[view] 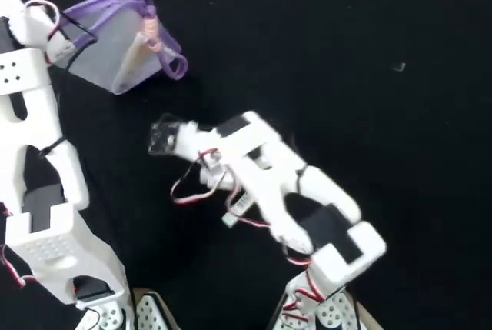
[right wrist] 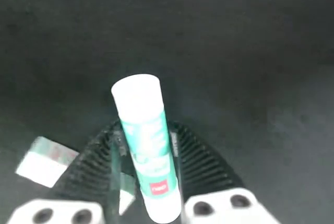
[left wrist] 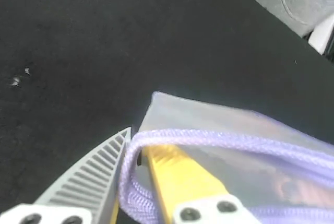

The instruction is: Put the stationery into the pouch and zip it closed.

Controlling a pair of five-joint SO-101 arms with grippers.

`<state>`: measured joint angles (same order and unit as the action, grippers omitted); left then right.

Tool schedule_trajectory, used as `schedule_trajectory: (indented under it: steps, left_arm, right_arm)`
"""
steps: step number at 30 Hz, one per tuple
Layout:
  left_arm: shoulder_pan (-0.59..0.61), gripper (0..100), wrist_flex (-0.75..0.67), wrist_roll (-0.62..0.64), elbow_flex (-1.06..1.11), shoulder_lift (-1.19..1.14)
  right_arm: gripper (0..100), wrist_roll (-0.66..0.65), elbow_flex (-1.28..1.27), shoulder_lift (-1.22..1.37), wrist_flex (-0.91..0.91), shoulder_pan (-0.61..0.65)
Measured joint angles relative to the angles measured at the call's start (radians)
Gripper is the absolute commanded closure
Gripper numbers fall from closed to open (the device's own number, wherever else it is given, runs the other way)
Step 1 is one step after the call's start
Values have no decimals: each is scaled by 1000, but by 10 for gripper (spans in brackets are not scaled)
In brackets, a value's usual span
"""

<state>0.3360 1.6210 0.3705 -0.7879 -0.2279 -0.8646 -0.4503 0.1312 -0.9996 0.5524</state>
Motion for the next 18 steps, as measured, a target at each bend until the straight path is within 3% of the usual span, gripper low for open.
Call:
schedule_trajectory:
  steps: [18]
  left_arm:
    - [-370,971,72,-8,-66,-3]
  right_arm:
    - [988,287,0,-825,58,-338]
